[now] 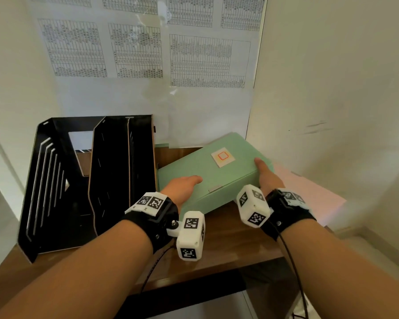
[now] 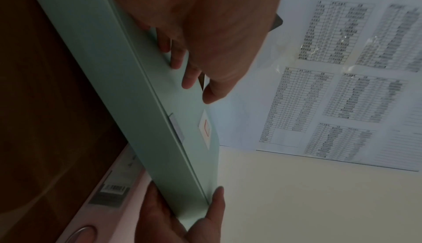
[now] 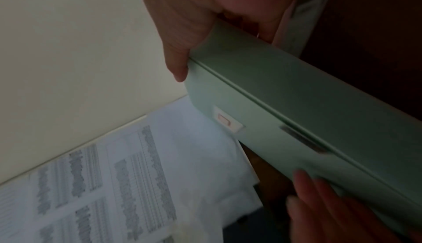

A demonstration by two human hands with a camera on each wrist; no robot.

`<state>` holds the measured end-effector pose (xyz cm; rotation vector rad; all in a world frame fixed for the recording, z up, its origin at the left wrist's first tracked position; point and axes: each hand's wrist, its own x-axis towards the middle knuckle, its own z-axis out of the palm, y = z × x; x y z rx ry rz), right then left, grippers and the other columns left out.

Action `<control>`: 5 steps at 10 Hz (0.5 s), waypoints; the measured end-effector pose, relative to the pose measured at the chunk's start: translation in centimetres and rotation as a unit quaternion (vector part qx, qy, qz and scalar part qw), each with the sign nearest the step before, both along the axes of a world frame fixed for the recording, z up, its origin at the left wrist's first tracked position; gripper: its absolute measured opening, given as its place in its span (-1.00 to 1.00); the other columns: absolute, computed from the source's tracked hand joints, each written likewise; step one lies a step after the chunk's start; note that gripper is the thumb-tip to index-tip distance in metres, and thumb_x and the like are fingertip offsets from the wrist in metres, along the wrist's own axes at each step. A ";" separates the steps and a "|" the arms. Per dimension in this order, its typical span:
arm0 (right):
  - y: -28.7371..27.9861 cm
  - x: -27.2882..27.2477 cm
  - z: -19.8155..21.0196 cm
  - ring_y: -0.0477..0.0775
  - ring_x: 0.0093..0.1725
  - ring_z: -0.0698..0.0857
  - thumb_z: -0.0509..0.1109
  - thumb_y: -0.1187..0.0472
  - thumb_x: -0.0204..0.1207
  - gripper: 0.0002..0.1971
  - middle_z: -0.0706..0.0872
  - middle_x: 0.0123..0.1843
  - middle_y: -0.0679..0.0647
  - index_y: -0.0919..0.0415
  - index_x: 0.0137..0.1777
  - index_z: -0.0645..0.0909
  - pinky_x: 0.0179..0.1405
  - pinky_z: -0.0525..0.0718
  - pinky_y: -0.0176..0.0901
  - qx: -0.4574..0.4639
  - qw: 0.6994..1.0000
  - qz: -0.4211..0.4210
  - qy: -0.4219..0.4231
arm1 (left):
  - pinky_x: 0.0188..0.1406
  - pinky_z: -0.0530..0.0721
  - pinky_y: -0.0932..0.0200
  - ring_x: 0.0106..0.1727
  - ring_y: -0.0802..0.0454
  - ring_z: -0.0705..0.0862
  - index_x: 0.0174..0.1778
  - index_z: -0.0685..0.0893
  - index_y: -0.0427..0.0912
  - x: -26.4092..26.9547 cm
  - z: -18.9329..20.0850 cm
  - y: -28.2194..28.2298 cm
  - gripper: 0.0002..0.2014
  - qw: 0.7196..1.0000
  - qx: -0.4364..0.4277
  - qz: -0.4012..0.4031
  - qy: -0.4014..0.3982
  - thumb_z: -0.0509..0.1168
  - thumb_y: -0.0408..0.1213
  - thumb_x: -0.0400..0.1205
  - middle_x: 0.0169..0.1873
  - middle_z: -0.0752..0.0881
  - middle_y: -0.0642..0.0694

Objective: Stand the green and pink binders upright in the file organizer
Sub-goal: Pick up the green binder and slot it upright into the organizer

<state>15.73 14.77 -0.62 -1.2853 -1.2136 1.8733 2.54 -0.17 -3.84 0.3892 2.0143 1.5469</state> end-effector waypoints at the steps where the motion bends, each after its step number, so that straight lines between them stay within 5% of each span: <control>1: -1.7 -1.6 -1.1 0.18 -0.15 0.64 0.50 0.02 0.51 -0.43 0.70 0.30 0.21 0.28 0.44 0.52 -0.34 0.54 -0.10 -0.025 0.998 0.046 0.033 | 0.46 0.56 -0.18 0.46 -0.30 0.61 0.41 0.62 -0.31 0.2 0.1 -0.1 -0.51 1.000 0.003 -0.001 0.000 0.35 -0.10 0.62 0.42 0.64 -0.34; 2: -2.1 -3.1 -2.7 0.25 0.03 0.67 0.55 0.18 0.47 -0.47 0.71 0.34 0.22 0.26 0.41 0.54 -0.01 0.62 0.10 -0.068 0.994 0.054 0.068 | 0.46 0.56 -0.18 0.46 -0.29 0.60 0.40 0.62 -0.30 0.2 0.3 -0.3 -0.51 1.000 0.007 0.001 -0.001 0.36 -0.09 0.61 0.42 0.64 -0.33; 3: -2.9 -3.3 -2.0 0.29 0.13 0.73 0.61 0.18 0.37 -0.39 0.73 0.28 0.20 0.27 0.42 0.53 0.10 0.69 0.16 -0.061 0.993 0.039 0.094 | 0.49 0.53 -0.17 0.47 -0.27 0.60 0.39 0.65 -0.26 0.5 0.5 -0.5 -0.49 1.000 0.009 -0.005 -0.002 0.36 -0.04 0.57 0.43 0.65 -0.27; 4: -2.9 -3.6 -1.6 0.32 0.08 0.75 0.66 0.09 0.18 -0.20 0.74 0.21 0.22 0.24 0.45 0.48 0.10 0.73 0.23 -0.045 0.994 0.016 0.100 | 0.48 0.53 -0.20 0.44 -0.26 0.62 0.37 0.66 -0.21 0.4 0.5 -0.3 -0.34 1.000 0.019 -0.005 -0.010 0.42 0.06 0.38 0.41 0.67 -0.23; 5: -2.7 -3.5 -0.4 0.28 0.05 0.73 0.59 0.13 0.34 -0.30 0.70 0.23 0.21 0.27 0.45 0.42 0.07 0.73 0.15 -0.001 0.992 -0.003 0.129 | 0.46 0.55 -0.22 0.43 -0.27 0.62 0.31 0.68 -0.23 0.8 0.8 -0.4 -0.55 0.999 0.036 0.001 0.026 0.37 -0.10 0.55 0.39 0.67 -0.27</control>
